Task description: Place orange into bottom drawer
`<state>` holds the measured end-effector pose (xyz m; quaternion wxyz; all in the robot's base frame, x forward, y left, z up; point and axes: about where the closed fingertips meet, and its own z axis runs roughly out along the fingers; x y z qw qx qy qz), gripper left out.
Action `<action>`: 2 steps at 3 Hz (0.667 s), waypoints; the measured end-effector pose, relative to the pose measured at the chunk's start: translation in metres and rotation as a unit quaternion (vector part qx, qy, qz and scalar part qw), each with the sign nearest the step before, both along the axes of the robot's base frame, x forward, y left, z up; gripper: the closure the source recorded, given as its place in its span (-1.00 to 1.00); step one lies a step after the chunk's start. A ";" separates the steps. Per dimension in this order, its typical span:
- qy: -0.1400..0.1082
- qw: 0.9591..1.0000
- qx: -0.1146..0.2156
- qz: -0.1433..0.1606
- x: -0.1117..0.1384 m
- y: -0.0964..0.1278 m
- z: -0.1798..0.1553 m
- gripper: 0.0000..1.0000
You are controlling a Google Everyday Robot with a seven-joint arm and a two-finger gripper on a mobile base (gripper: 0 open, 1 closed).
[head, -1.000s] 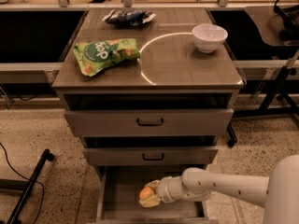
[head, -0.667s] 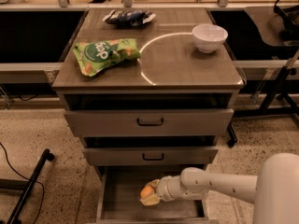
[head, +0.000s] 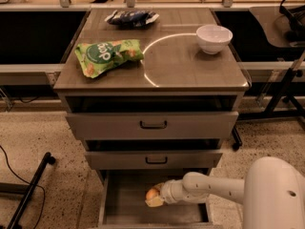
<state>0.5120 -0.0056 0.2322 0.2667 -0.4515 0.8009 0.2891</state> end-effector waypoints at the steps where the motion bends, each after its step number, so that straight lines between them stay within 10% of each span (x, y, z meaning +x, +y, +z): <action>1: 0.005 1.000 0.010 -0.009 0.010 0.003 -0.021 -0.20; 2: 0.007 1.000 0.016 -0.014 0.015 0.005 -0.033 -0.63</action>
Offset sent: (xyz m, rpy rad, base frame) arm 0.0240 0.0029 -0.0468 0.0437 0.0175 -0.0460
